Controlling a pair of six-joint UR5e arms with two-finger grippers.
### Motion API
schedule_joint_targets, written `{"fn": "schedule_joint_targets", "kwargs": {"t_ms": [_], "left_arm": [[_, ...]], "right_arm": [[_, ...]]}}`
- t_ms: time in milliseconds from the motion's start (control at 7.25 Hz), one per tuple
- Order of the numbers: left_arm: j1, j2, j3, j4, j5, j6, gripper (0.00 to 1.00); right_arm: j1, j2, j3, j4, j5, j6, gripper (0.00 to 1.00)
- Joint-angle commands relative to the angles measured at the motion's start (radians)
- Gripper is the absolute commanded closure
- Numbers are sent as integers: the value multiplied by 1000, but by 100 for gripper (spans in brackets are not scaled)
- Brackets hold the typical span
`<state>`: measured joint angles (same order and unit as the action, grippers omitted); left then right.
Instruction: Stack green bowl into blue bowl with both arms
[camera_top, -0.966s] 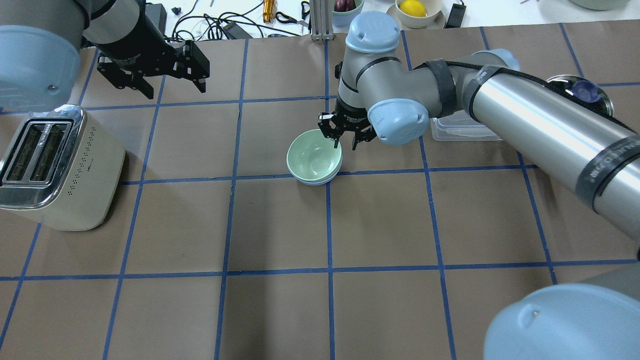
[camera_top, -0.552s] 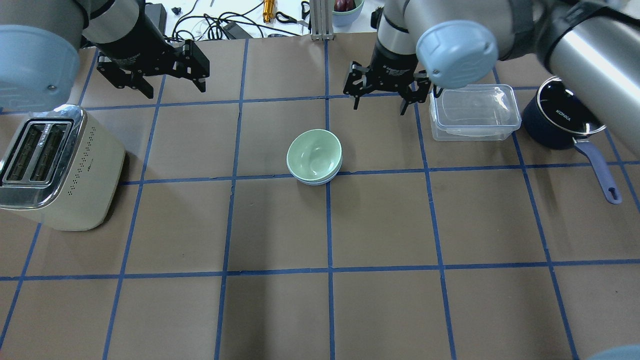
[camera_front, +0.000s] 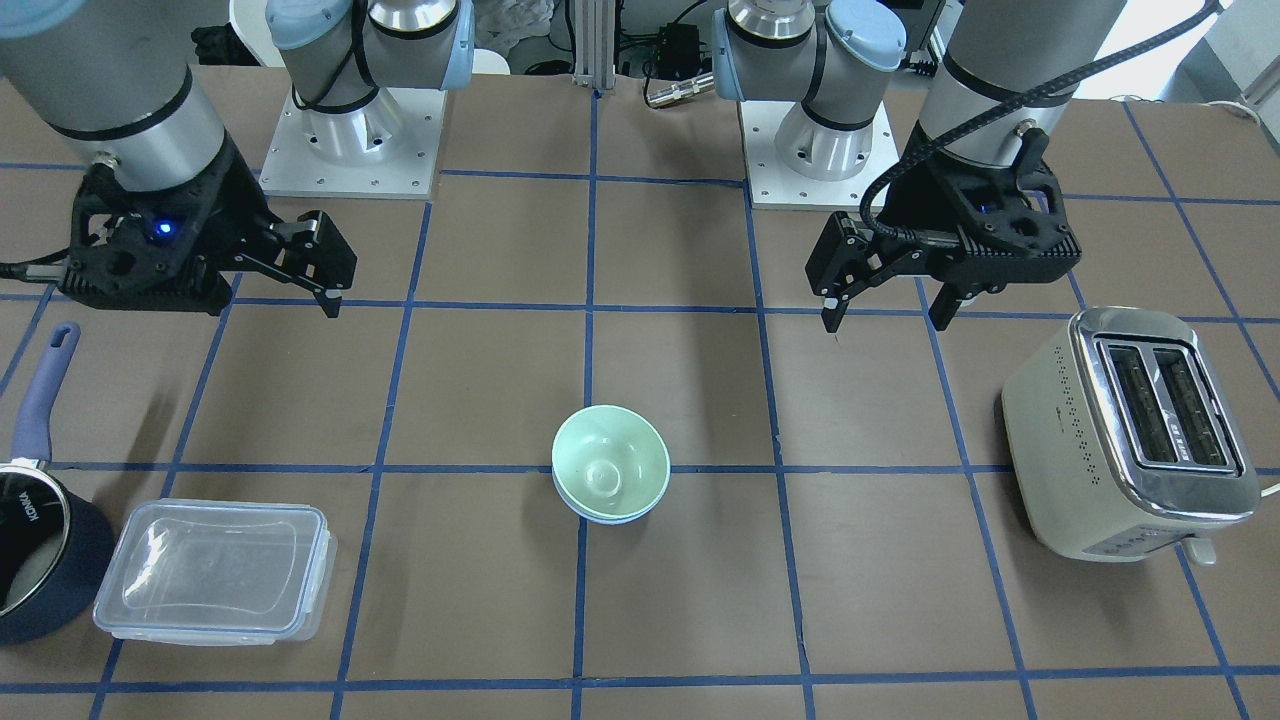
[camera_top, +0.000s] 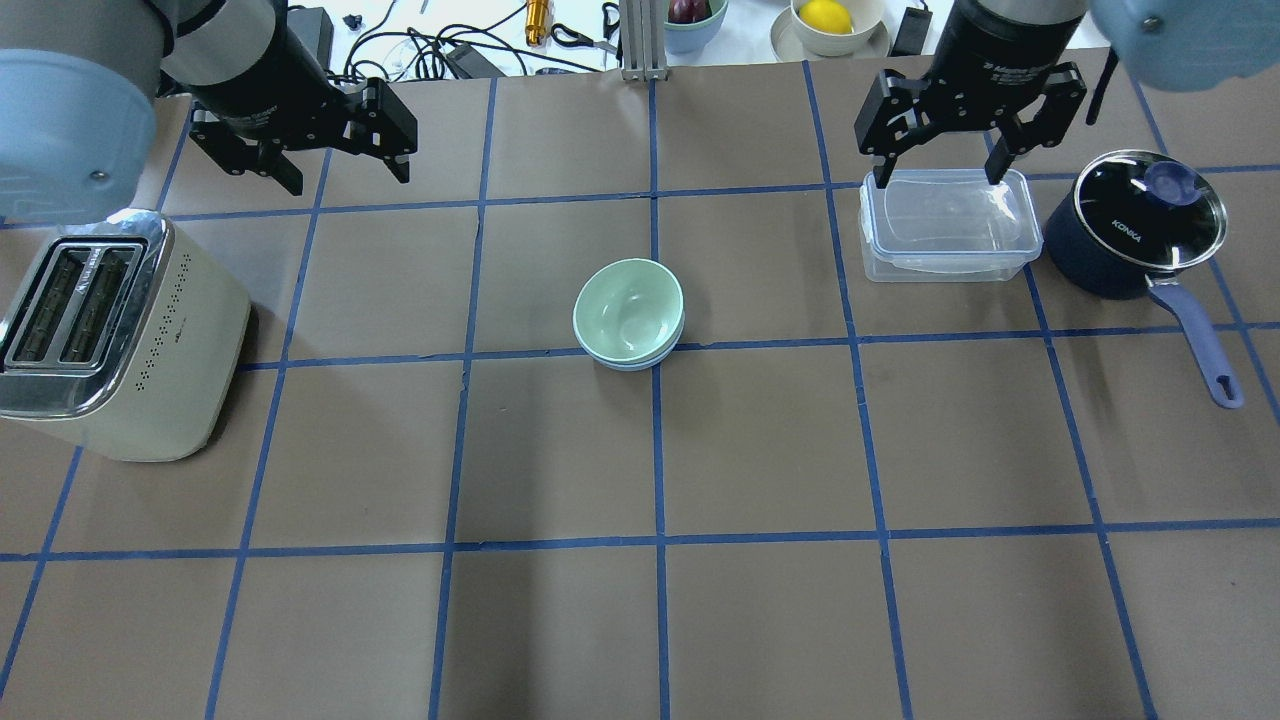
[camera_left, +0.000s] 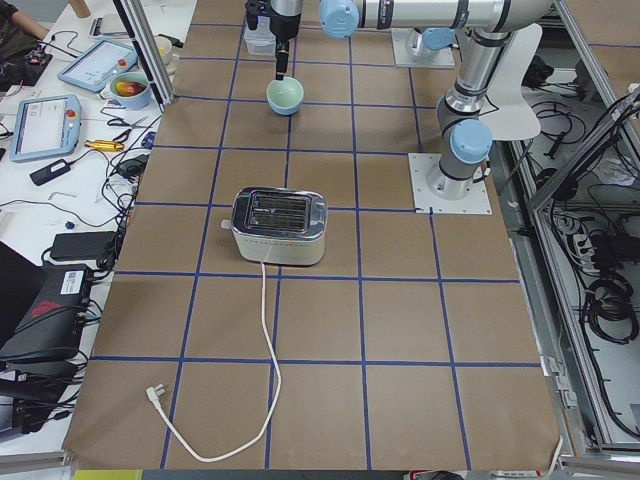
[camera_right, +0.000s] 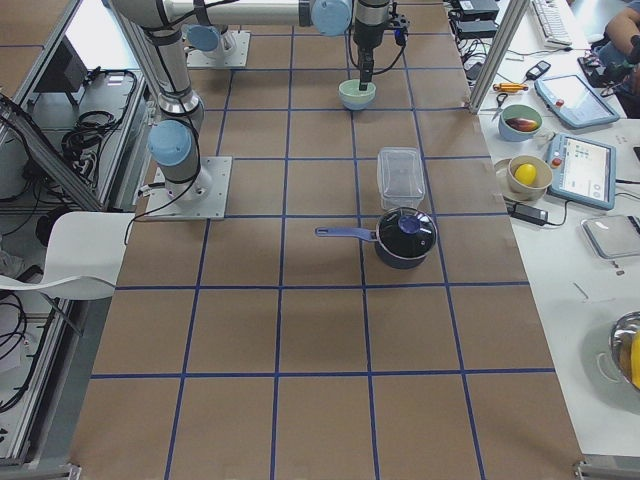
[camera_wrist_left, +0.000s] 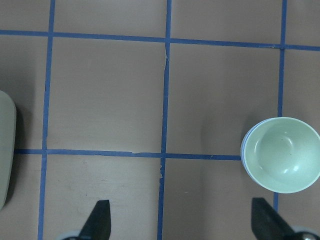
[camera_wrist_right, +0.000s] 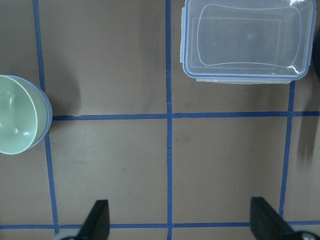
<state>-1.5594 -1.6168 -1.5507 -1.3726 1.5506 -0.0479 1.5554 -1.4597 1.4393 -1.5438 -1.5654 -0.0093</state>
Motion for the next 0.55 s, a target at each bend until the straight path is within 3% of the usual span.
{"fn": "schedule_joint_targets", "kwargs": {"t_ms": [0, 414], "left_arm": [[1, 12, 17, -69, 8, -3, 0], [1, 15, 14, -71, 40, 6, 0]], "right_arm": [[-3, -25, 3, 7, -1, -6, 0], [0, -25, 4, -4, 5, -3, 0]]}}
